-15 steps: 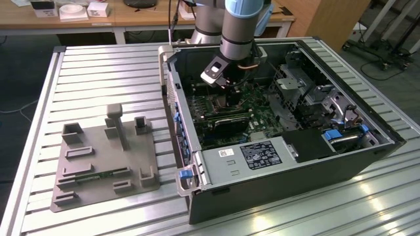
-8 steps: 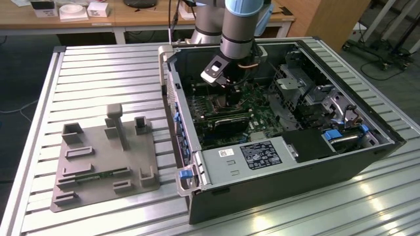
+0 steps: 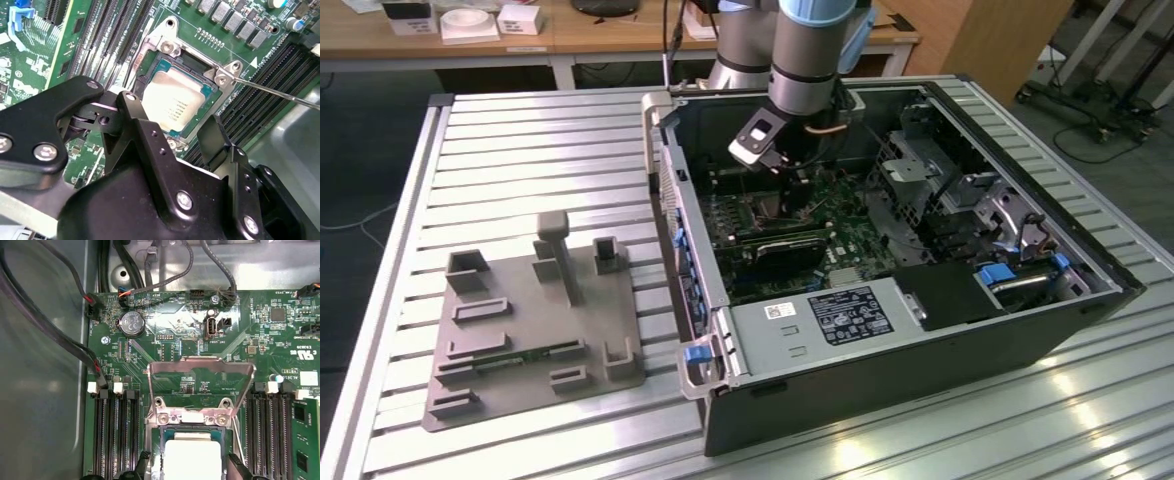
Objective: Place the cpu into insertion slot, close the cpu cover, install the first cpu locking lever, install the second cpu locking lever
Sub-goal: 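Place the cpu into insertion slot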
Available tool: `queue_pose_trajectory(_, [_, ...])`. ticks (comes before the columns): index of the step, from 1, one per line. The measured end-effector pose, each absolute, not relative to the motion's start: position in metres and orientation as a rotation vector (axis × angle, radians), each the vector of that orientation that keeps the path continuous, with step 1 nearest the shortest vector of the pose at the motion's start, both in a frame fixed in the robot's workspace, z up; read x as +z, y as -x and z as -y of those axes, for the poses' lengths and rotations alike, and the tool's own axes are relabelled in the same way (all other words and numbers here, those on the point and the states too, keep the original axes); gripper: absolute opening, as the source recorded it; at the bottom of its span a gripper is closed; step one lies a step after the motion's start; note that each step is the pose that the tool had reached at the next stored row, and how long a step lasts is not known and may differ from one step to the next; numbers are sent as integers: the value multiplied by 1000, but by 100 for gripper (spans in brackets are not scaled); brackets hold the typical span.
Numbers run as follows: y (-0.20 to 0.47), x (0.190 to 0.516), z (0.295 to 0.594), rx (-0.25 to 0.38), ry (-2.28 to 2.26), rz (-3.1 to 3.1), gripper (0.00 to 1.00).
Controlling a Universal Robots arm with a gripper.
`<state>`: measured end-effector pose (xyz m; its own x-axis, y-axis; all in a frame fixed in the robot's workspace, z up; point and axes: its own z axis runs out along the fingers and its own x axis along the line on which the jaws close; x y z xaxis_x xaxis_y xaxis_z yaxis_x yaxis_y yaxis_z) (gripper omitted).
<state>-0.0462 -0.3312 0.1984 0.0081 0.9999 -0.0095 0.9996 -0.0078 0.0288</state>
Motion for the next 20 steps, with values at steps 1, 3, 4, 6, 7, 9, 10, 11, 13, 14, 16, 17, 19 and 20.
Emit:
queue_pose_trajectory(1, [46, 200, 331, 21, -2211, -2193, 69])
queue_pose_trajectory(3, [46, 202, 331, 20, -2211, -2193, 69])
queue_pose_trajectory(4, [46, 204, 331, 20, -2211, -2193, 69])
queue_pose_trajectory(6, [46, 207, 331, 20, -2211, -2193, 69])
queue_pose_trajectory(7, [46, 208, 331, 19, -2211, -2193, 69])
queue_pose_trajectory(9, [46, 211, 331, 18, -2211, -2193, 60])
queue_pose_trajectory(10, [46, 213, 331, 16, -2211, -2193, 60])
queue_pose_trajectory(11, [46, 215, 331, 15, -2211, -2193, 55])
queue_pose_trajectory(13, [46, 218, 331, 12, -2210, -2193, 49])
queue_pose_trajectory(14, [46, 220, 331, 11, -2209, -2192, 43])
queue_pose_trajectory(16, [46, 222, 331, 8, -2210, -2193, 37])
queue_pose_trajectory(17, [46, 223, 331, 7, -2210, -2193, 31])
queue_pose_trajectory(19, [46, 224, 331, 7, -2210, -2193, 25])
queue_pose_trajectory(20, [46, 224, 331, 7, -2210, -2193, 20])
